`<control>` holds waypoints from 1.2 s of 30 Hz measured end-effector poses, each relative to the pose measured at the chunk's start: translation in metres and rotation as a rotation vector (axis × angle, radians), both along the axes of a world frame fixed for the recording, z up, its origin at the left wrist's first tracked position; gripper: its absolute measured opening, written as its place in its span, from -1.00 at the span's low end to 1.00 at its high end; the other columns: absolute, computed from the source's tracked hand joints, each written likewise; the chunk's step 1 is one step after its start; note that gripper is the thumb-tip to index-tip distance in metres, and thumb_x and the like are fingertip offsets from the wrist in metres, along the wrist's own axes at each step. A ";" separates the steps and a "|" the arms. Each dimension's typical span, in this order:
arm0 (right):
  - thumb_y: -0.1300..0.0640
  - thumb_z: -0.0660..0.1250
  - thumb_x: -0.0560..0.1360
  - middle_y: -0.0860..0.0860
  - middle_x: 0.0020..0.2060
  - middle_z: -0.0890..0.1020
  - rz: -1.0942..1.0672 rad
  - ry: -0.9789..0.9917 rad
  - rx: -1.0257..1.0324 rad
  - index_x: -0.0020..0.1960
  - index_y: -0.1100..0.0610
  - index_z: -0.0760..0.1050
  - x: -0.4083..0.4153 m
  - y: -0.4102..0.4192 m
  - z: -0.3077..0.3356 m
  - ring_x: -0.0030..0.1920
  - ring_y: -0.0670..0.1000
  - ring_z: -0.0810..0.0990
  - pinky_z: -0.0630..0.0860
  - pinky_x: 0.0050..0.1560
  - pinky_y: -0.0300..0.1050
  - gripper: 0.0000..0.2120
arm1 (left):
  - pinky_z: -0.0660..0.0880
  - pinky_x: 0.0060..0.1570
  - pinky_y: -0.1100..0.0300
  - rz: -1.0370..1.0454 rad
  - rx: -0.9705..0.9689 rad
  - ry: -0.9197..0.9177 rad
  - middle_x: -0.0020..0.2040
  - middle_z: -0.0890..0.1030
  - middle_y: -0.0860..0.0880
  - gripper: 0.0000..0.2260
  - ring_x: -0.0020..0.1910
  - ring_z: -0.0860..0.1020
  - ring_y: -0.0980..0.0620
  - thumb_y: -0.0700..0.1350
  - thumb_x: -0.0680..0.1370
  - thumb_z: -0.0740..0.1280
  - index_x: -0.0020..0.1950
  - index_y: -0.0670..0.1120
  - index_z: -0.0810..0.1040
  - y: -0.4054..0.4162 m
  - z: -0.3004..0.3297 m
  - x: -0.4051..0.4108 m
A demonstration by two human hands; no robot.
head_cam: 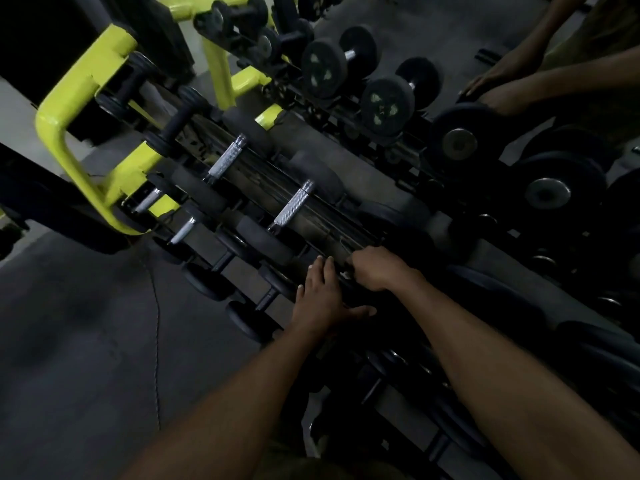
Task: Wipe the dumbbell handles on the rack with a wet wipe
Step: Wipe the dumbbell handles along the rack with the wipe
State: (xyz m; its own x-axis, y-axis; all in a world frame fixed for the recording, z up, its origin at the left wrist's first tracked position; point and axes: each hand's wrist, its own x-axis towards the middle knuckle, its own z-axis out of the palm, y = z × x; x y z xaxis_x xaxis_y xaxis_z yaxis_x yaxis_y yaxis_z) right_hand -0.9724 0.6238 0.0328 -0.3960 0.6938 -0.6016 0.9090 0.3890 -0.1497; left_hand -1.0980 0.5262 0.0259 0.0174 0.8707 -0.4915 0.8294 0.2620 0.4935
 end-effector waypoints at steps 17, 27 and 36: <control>0.24 0.35 0.44 -0.18 -0.13 0.69 -0.673 0.707 -0.005 -0.15 -0.08 0.58 0.056 -0.055 -0.037 -0.07 -0.22 0.64 0.54 0.00 -0.30 -0.80 | 0.01 0.58 -0.15 -0.013 0.014 0.006 0.66 -0.20 -0.03 0.18 0.64 -0.16 -0.04 0.46 0.34 0.42 0.66 -0.04 -0.18 0.000 -0.005 -0.001; 0.53 0.14 0.42 0.10 -0.10 0.55 -1.713 1.373 -0.410 -0.12 -0.05 0.33 0.041 -0.022 -0.060 -0.02 0.14 0.62 0.58 -0.16 -0.08 -0.55 | 0.02 0.58 -0.18 -0.024 0.018 0.007 0.67 -0.19 -0.03 0.18 0.64 -0.15 -0.05 0.45 0.34 0.43 0.66 -0.06 -0.17 0.000 -0.003 -0.002; 0.44 0.17 0.49 0.22 0.33 0.50 -1.587 1.186 -0.466 0.45 0.06 0.32 0.038 -0.030 -0.062 0.12 0.14 0.57 0.57 -0.17 -0.11 -0.42 | 0.07 0.56 -0.20 -0.025 0.024 0.013 0.67 -0.15 -0.06 0.19 0.64 -0.12 -0.06 0.46 0.33 0.43 0.66 -0.07 -0.15 0.000 -0.003 -0.002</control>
